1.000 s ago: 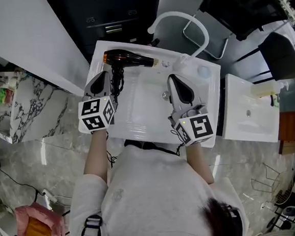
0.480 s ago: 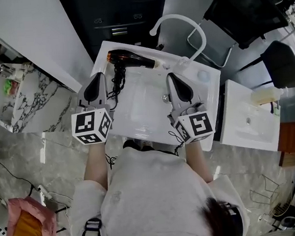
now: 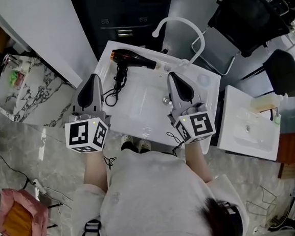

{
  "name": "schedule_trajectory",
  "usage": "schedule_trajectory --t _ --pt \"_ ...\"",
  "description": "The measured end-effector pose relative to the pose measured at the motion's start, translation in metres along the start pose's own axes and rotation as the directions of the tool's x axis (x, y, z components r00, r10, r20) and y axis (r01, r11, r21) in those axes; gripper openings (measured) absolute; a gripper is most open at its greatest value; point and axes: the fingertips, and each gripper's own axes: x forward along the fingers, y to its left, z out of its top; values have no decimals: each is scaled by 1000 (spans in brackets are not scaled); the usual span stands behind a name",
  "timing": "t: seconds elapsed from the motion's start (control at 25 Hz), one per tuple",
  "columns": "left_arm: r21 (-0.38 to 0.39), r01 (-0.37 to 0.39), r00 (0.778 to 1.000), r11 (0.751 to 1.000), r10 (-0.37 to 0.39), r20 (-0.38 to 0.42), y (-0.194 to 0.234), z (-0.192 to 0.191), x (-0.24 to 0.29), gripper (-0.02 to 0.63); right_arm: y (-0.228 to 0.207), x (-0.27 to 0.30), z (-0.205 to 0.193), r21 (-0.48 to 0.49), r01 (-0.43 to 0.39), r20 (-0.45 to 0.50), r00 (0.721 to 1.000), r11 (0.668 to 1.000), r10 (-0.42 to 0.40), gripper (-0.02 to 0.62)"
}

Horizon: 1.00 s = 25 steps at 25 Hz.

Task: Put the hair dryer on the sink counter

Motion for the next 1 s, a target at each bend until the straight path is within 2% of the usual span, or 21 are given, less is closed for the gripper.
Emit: schedule_trajectory --t 0.4,1.0 --pt "37 -65 995 997 61 83 -15 24 -31 9 -3 -22 18 -18 -14 47 999 1000 15 11" --pt "31 -75 991 997 71 110 -20 28 -41 8 -7 -33 25 -33 8 61 998 999 -6 11"
